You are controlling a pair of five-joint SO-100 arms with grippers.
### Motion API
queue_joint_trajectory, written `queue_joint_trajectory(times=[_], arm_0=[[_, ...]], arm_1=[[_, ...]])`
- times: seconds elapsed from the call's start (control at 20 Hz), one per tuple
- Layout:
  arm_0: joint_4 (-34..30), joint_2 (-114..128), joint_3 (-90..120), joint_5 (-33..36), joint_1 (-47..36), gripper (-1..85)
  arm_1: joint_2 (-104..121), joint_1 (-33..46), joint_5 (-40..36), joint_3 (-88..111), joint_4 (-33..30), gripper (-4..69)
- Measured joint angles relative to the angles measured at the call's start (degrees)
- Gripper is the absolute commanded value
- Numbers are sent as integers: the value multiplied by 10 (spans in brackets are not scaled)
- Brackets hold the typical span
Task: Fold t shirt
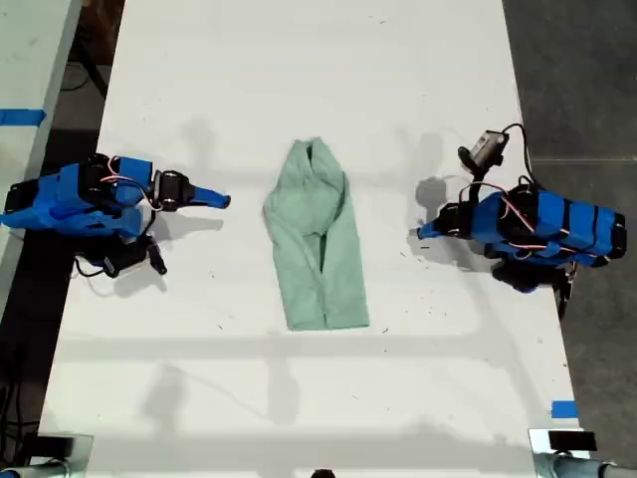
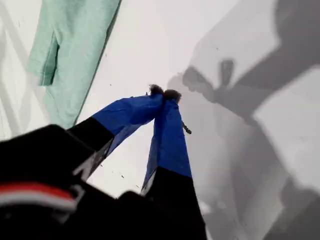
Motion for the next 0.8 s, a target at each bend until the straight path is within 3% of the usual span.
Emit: queue_joint_trajectory(times=[0.15,0.8], arm_0=[[4,0,0,0,0,-1],[4,0,0,0,0,-1]], arm_1=[[0,0,34,0,-6,1],[0,-2,44,0,1,1]])
